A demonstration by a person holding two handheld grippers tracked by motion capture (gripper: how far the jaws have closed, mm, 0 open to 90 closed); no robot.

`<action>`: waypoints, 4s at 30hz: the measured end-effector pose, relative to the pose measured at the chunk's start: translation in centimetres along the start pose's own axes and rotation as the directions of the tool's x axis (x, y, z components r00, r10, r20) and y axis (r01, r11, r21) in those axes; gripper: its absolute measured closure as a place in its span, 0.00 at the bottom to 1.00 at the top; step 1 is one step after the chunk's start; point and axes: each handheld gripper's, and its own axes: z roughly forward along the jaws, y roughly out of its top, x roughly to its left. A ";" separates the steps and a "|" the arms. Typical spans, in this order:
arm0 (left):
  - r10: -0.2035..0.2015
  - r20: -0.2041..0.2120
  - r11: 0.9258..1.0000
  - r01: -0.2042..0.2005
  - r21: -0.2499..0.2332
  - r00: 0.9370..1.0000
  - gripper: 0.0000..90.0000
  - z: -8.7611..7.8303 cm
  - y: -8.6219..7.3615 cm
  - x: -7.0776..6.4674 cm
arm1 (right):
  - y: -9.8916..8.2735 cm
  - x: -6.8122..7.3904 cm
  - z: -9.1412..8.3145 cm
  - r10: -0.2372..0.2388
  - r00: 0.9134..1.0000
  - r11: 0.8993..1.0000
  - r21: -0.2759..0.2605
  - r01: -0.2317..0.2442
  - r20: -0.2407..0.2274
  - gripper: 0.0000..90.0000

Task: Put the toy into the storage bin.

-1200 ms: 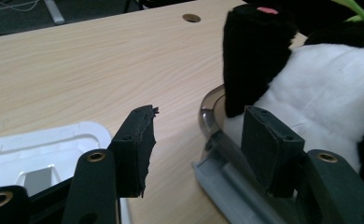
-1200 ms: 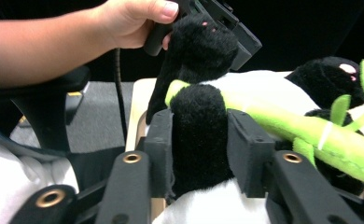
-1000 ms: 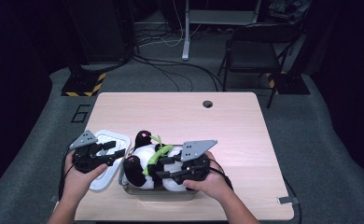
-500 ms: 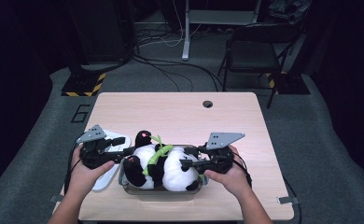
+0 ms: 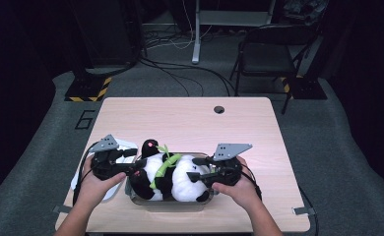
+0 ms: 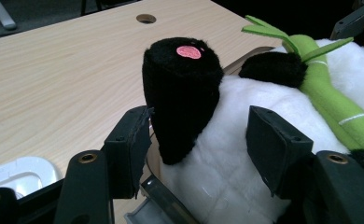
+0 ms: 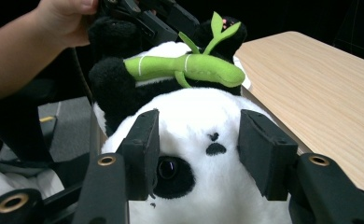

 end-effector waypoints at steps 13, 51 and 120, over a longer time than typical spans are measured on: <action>-0.019 0.022 1.000 0.018 0.021 1.000 0.43 0.8 -2.2 0.0 | -1.1 -0.1 1.0 -0.011 1.000 0.998 0.065 0.011 -0.002 0.57; -0.040 -0.052 0.997 0.036 -0.072 0.998 0.40 2.0 2.1 1.8 | -2.2 -0.6 1.1 0.034 0.999 0.998 0.044 -0.034 0.001 0.55; -0.044 -0.044 0.998 0.045 0.032 0.998 0.40 1.0 -3.0 1.8 | -3.1 -0.5 1.9 0.036 0.998 0.994 0.102 -0.042 0.055 0.52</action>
